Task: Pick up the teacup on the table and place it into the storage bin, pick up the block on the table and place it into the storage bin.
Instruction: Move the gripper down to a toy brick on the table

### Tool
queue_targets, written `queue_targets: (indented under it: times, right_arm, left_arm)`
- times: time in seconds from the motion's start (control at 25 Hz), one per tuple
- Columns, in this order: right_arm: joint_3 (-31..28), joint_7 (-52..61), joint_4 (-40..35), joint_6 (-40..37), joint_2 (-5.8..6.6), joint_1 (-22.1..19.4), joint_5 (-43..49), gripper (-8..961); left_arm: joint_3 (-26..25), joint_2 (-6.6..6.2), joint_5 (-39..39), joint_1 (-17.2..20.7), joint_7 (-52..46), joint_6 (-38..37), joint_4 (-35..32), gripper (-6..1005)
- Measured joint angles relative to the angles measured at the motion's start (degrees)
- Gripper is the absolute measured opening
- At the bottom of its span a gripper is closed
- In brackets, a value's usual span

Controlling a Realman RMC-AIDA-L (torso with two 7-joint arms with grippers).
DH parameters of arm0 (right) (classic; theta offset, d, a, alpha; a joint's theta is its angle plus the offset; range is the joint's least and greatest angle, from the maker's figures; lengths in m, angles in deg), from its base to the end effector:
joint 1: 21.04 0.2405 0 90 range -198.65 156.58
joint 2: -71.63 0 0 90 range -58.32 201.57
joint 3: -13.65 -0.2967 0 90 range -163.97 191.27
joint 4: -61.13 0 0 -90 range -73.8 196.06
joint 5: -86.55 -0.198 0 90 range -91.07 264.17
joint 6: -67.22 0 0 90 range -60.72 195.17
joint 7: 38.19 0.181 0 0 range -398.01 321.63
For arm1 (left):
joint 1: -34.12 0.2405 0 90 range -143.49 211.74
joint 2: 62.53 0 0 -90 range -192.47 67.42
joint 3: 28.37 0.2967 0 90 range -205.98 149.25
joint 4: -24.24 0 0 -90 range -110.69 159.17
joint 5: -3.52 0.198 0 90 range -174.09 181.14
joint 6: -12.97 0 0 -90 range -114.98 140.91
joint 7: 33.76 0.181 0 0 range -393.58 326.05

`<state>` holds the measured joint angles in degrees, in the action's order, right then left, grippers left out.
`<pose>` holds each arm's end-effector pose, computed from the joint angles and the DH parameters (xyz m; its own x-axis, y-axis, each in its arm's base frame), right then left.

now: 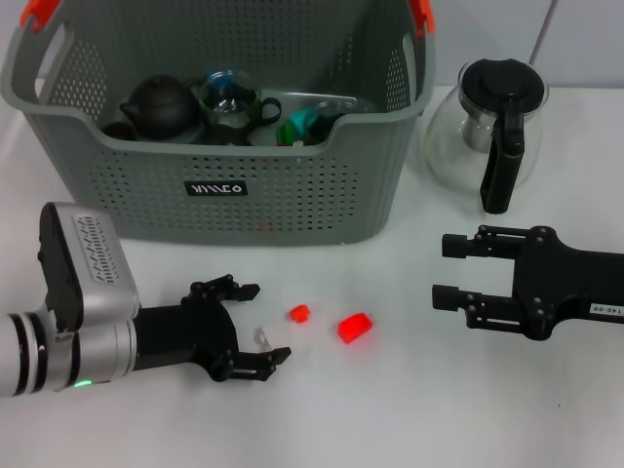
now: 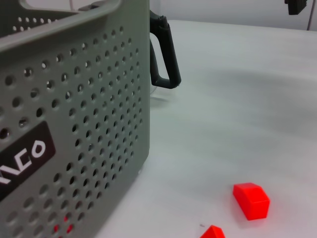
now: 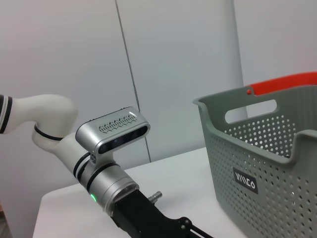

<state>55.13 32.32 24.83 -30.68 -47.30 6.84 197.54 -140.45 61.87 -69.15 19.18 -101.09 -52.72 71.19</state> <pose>0.2614 0.3182 -0.0527 0.7979 -0.2227 -0.5602 -0.3165 -0.9456 -0.0750 -0.3130 0.3036 -0.1215 0.9443 0.2135 0.2505 0.2950 -0.8866 -0.3562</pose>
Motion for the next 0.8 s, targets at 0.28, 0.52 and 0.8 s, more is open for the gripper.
queue_targets:
  times: [0.28,0.52,0.8]
  right_arm:
    - [0.0,0.0,0.0,0.0,0.01,0.0,0.0,687]
    - [0.0,0.0,0.0,0.0,0.01,0.0,0.0,688]
    - [0.0,0.0,0.0,-0.1,0.01,-0.1,0.1,688]
  left_arm:
    - [0.9,-0.04,0.5,0.0,0.0,-0.3,-0.4,898]
    - [1.3,-0.04,0.6,0.0,-0.1,-0.3,-0.5,895]
    - [1.5,-0.04,1.2,-0.3,-1.2,-0.4,-0.2,822]
